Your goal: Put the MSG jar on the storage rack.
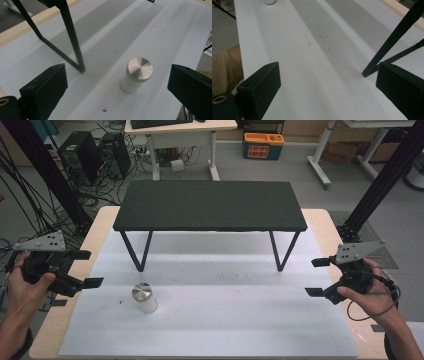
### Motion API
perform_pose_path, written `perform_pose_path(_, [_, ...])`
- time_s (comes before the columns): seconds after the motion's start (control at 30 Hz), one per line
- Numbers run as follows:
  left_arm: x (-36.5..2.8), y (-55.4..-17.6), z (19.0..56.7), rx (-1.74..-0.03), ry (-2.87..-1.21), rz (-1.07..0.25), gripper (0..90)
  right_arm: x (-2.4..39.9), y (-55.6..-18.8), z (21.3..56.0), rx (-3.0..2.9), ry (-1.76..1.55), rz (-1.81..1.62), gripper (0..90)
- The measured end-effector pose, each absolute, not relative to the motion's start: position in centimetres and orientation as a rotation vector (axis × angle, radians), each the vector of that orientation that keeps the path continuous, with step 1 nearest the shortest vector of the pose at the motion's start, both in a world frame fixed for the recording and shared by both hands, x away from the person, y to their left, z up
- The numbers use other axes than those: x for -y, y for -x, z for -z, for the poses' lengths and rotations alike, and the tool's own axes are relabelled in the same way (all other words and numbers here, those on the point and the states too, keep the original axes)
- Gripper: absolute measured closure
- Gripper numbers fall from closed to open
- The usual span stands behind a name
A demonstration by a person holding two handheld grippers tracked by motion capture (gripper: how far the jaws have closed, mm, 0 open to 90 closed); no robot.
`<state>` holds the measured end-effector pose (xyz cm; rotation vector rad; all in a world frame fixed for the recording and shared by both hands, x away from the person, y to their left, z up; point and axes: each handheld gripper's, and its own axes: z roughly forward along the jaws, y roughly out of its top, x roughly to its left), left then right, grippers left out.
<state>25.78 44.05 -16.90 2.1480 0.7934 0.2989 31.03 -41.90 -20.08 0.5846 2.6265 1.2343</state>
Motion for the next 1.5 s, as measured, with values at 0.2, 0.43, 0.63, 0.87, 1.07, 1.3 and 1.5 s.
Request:
perform_pose_path(0.2, [-44.0, -25.9, 17.0, -0.788, -2.149, -0.296, 3.0, 41.9, -31.1, 20.2, -2.631, -0.589, -1.232, 5.5])
perform_pose_path(0.43, [-43.7, -26.2, 17.4, -0.778, -2.163, -0.280, 3.1, 41.9, -31.2, 20.4, -2.635, -0.590, -1.231, 5.5])
perform_pose_path(0.63, [-43.6, -26.2, 17.9, -0.776, -2.167, -0.267, 2.8, 42.0, -31.2, 20.6, -2.638, -0.592, -1.233, 5.5])
perform_pose_path(0.87, [-43.1, -26.5, 18.7, -0.754, -2.179, -0.238, 2.9, 41.9, -31.2, 20.7, -2.643, -0.589, -1.244, 5.5])
perform_pose_path(1.07, [-42.3, -26.7, 19.5, -0.739, -2.207, -0.219, 2.9, 41.8, -31.2, 20.8, -2.647, -0.587, -1.245, 5.5])
perform_pose_path(1.3, [-41.6, -26.9, 20.5, -0.721, -2.209, -0.194, 2.8, 41.7, -31.2, 20.9, -2.648, -0.580, -1.258, 5.5])
perform_pose_path(1.5, [-40.9, -27.2, 21.1, -0.708, -2.212, -0.176, 2.8, 41.7, -31.2, 21.0, -2.649, -0.577, -1.261, 5.5])
